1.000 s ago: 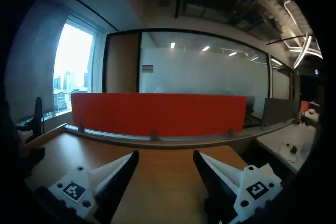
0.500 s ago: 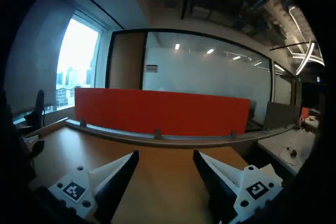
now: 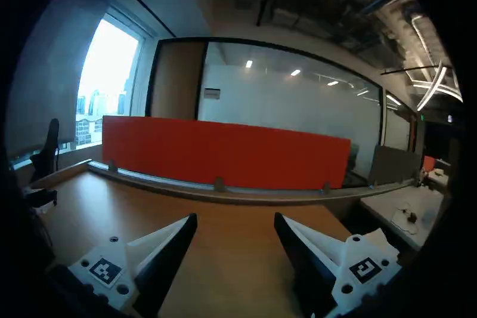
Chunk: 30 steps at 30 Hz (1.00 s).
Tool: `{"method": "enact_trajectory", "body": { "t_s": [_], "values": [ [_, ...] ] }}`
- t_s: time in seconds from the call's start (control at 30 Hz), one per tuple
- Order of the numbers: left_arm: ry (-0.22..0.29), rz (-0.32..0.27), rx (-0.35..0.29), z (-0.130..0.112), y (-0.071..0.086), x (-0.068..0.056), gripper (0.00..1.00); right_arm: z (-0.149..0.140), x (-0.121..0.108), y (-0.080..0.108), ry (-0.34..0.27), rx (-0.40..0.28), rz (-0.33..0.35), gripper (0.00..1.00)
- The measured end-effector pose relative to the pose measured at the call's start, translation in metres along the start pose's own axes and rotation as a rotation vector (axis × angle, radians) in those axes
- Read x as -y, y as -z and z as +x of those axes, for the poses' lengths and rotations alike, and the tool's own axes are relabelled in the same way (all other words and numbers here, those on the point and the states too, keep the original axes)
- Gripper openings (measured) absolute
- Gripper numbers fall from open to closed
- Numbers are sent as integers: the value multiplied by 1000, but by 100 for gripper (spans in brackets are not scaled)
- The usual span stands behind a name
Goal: Fold towel
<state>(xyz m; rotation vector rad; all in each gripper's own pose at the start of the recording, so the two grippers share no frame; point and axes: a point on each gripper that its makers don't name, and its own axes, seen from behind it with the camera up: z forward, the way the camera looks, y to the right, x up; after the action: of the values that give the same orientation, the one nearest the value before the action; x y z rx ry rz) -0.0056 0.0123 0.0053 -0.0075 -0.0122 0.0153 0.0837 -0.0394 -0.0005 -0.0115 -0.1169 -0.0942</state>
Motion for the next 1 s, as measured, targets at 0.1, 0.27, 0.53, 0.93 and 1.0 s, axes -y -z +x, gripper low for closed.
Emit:
{"method": "enact_trajectory", "body": {
  "t_s": [0.1,0.27,0.53,0.93,1.0],
  "values": [
    [10,7,0,-12,-1,5,94,-3,5,-1,7,-4,5,100],
    [37,8,-5,-26,-3,10,93,-9,13,-7,36,-9,11,100],
    [56,4,-17,-38,-6,11,94,-16,24,-16,38,-13,28,100],
    [39,9,-20,-41,-4,12,93,-30,27,-23,41,4,36,100],
    [39,9,-27,-40,-3,12,93,-30,26,-23,37,2,34,100]
  ]
}}
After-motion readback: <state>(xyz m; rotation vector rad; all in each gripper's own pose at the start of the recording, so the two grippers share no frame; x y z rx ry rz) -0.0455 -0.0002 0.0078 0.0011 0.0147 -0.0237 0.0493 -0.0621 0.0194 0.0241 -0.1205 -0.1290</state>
